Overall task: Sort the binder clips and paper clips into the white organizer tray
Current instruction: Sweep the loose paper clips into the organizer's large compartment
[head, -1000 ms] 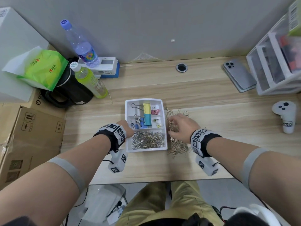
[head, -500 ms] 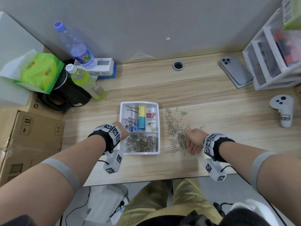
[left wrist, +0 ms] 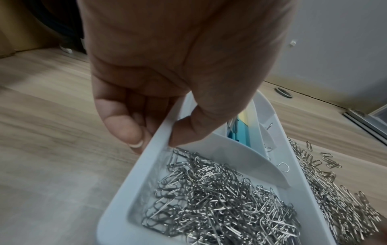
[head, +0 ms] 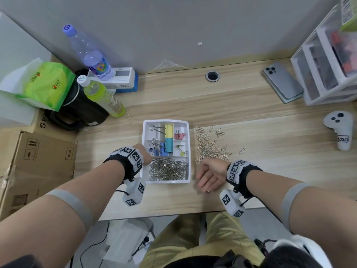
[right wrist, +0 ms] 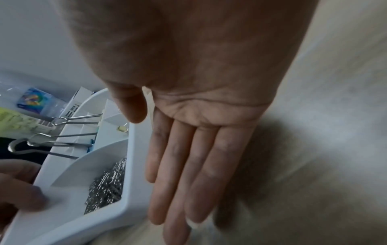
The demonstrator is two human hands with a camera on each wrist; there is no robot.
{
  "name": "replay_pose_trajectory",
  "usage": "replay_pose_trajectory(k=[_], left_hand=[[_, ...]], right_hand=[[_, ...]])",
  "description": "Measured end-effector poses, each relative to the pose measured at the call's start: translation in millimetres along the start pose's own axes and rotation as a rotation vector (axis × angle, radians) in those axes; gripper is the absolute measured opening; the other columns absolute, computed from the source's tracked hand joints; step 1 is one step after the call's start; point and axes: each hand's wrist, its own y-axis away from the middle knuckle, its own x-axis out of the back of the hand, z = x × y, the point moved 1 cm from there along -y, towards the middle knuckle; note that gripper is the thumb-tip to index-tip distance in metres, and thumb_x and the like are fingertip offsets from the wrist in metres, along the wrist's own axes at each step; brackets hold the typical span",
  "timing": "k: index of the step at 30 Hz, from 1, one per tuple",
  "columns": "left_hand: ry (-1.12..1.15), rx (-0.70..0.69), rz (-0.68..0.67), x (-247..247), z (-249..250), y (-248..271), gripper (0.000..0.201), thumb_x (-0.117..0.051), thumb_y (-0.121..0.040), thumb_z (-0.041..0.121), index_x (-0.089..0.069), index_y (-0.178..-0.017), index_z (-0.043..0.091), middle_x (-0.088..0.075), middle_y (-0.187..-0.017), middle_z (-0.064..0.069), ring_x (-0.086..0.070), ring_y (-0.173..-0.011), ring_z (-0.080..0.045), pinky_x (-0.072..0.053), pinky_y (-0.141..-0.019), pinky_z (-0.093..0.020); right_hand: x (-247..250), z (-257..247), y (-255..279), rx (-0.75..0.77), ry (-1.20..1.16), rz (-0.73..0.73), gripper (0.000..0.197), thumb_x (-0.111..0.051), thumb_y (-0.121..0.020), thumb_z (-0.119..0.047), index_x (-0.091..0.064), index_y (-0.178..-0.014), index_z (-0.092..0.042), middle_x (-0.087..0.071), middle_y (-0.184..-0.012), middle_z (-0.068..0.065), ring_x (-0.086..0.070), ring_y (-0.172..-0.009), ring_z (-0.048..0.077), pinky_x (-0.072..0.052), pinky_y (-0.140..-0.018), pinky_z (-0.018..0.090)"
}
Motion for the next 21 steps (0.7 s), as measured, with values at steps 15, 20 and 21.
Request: replay_pose_trajectory(k=[15, 20, 21], left_hand=[[0.082, 0.004, -0.011, -6, -6, -13, 0.029, -0.05, -0.094, 0.008, -0.037, -0.068, 0.013, -0.035, -0.065, -0.004, -0.038, -0.056, -0.016, -0.033, -0.054, -0.022], [0.127, 0.009, -0.004, -6, -8, -9, 0.025, -0.048, -0.091, 0.004, -0.039, -0.069, 0.012, -0.037, -0.063, -0.005, -0.036, -0.055, -0.019, -0.032, -0.054, -0.027], [0.128, 0.011, -0.003, -6, -8, -8, 0.025, -0.048, -0.091, 0.004, -0.038, -0.069, 0.012, -0.036, -0.063, -0.005, -0.035, -0.055, -0.019, -0.032, -0.055, -0.027]], right_hand=[[26, -22, 5, 0.285, -0.048, 0.321, 0.025, -0.055, -0.088, -0.023, -0.07, -0.098, -0.005, -0.076, -0.082, 0.013, -0.074, -0.07, 0.028, -0.057, -0.063, 0.032], [68, -21, 24, 0.447, 0.293, 0.827, 0.032, -0.069, -0.074, -0.039, -0.063, -0.099, -0.021, -0.068, -0.1, 0.005, -0.068, -0.08, 0.023, -0.055, -0.069, 0.032], [77, -18, 29, 0.403, 0.441, 0.898, 0.054, -0.072, -0.066, -0.046, -0.057, -0.113, -0.023, -0.058, -0.114, 0.003, -0.064, -0.094, 0.023, -0.055, -0.081, 0.036]])
